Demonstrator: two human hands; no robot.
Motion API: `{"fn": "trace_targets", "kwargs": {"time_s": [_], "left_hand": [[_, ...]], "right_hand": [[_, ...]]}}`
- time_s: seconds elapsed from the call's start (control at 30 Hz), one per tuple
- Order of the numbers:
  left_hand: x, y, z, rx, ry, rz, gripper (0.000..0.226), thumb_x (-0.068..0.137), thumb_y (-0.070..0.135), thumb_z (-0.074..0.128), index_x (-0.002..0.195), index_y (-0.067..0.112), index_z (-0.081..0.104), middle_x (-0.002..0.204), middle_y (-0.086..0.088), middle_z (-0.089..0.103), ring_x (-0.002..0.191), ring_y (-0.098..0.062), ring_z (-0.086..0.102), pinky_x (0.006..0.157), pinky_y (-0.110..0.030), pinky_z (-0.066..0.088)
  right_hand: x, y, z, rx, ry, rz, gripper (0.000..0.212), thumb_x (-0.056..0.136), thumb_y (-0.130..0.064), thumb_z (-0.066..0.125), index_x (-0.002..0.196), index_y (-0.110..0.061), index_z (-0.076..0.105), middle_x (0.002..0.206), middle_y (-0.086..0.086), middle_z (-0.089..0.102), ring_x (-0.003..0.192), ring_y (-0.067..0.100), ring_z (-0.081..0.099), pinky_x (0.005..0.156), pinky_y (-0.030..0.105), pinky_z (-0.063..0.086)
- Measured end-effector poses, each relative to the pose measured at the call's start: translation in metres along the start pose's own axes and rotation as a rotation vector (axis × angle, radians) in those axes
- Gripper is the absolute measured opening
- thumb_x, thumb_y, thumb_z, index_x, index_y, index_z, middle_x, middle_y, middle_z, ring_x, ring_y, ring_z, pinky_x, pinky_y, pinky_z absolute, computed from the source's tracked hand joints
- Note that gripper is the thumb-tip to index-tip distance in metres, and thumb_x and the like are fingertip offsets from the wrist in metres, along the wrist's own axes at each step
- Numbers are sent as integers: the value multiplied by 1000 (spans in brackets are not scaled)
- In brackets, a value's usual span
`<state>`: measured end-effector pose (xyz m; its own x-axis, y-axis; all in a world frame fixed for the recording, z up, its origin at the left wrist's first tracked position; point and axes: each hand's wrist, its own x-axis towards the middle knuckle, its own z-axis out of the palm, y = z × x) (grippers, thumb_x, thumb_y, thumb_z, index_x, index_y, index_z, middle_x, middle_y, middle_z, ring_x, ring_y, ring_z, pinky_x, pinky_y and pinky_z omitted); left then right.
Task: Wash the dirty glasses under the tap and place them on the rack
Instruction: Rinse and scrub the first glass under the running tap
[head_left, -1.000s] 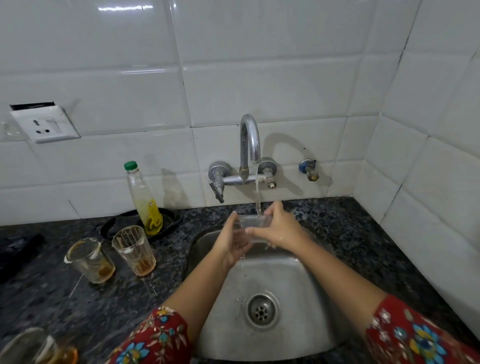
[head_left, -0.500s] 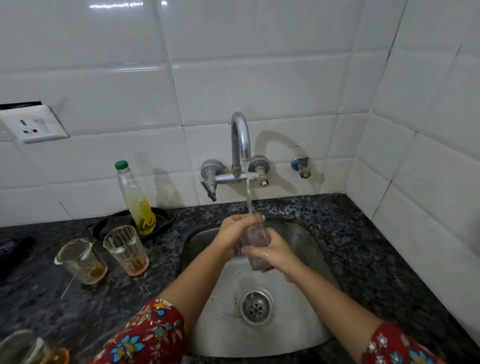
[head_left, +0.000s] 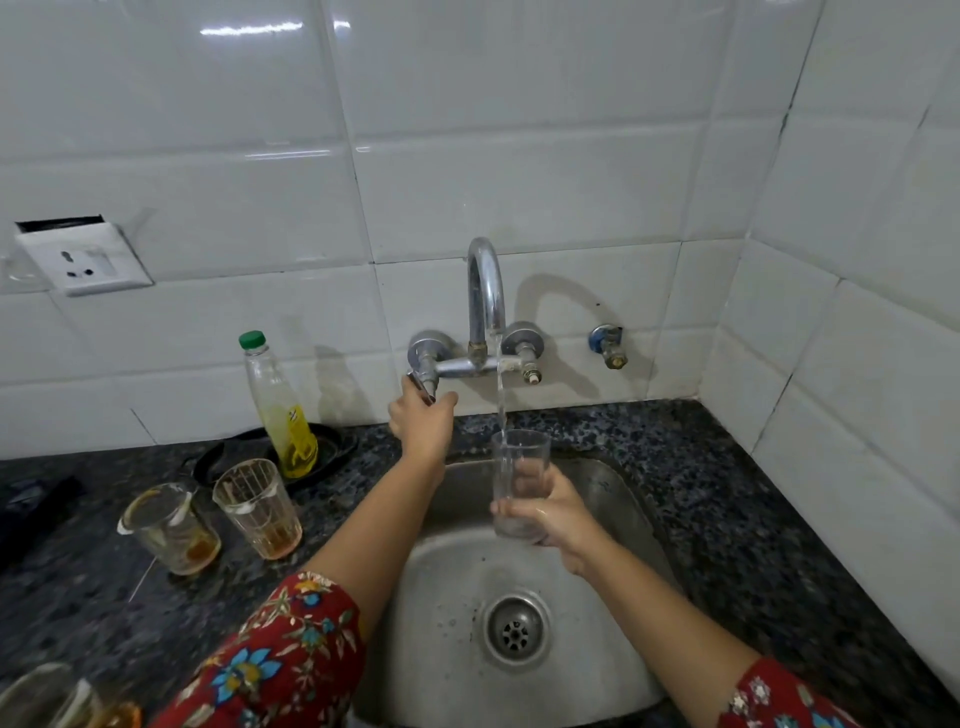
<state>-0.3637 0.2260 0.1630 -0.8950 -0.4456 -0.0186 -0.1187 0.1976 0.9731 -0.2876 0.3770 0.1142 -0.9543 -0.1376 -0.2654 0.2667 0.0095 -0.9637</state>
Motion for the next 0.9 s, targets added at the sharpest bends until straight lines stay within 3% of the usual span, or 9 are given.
{"fn": "trace_targets", "kwargs": {"time_s": [0.13,0.2,0.33,0.47,0.6,0.73,0.9], "left_hand": [[-4,-13,2,170,-77,-11,75,89,13,51,154,32,17,137,-9,30,128,-32,29,109,-46,35],[-7,-14,-1,269,-89,37,78,90,17,54,153,38,13,137,-8,29,126,-29,28,111,-44,32],[-8,-11,-14,435,-101,70,76,89,27,59,151,44,18,136,-8,32,127,-28,29,110,-41,23],[-29,-24,-19,277,-163,29,58,93,31,59,146,36,37,144,-5,26,135,-25,22,114,-43,21],[-62,-49,-21,226,-191,4,42,96,35,54,137,29,50,141,-5,31,138,-25,24,113,-37,21],[-86,-72,-25,333,-206,42,41,97,37,52,137,29,48,141,-4,33,137,-23,26,114,-39,22],[-101,-84,-22,352,-213,4,43,96,40,53,136,26,49,141,-2,35,136,-22,27,110,-35,25]], "right_hand": [[3,5,-1,-107,-26,-9,79,58,-5,87,118,-20,38,111,1,63,100,13,60,72,29,50],[5,7,0,-41,7,28,72,61,-6,85,114,-20,39,110,0,63,97,15,61,73,34,50],[5,9,-7,73,3,67,57,64,-5,82,108,-18,49,111,1,61,100,23,61,74,41,53],[-1,13,-18,-71,2,22,59,58,-10,87,109,-20,59,111,1,63,96,19,62,65,34,53],[-6,11,-28,-189,118,-37,68,53,-14,91,108,-18,51,107,-2,55,93,14,55,69,31,51],[-8,-2,-32,-289,126,-111,79,50,-16,93,112,-21,44,112,-2,49,105,18,50,88,42,51],[-6,-17,-34,-336,125,-285,87,50,-17,93,116,-22,37,119,-3,47,109,17,50,86,29,43]]}}
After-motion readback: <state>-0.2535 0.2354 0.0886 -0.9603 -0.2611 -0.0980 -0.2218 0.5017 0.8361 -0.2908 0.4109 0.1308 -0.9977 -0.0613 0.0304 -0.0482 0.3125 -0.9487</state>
